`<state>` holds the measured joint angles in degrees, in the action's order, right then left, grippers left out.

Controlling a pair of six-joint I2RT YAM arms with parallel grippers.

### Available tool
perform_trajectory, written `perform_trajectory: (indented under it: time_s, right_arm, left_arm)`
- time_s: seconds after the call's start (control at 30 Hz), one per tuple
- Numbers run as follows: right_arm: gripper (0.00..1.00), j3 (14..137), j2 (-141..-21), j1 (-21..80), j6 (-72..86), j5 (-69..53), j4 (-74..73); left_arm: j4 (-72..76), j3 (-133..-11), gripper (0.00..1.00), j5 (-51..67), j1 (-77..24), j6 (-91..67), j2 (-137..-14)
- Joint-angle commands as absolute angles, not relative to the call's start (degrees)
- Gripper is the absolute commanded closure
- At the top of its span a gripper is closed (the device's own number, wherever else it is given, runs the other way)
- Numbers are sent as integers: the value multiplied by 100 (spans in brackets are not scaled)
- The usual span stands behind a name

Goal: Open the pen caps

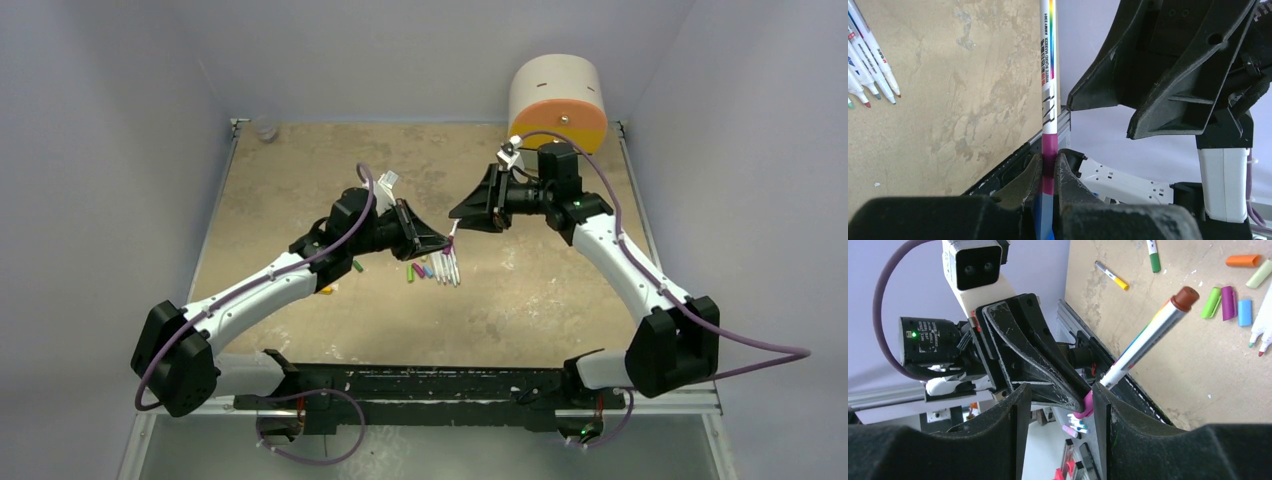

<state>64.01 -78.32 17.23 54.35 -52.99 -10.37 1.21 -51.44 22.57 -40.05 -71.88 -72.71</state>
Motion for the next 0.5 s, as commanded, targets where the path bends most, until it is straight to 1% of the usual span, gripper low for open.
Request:
perform_trajectory:
  time_s: [0.0, 0.27, 0.47]
  right_arm:
    - [50, 6405, -7535, 1705, 5437, -5103, -1137]
    - [51, 6246, -7570, 1700, 5318, -4929, -1508]
    - [51, 6219, -7768, 1703, 5329, -4777, -1300]
  left_arm:
    - [307, -5388, 100, 1930, -4009, -6998, -7162]
    - [106, -5423, 100, 1782, -4015, -6917, -7061]
    - [265, -5433, 100, 1889, -4014, -7037, -7035]
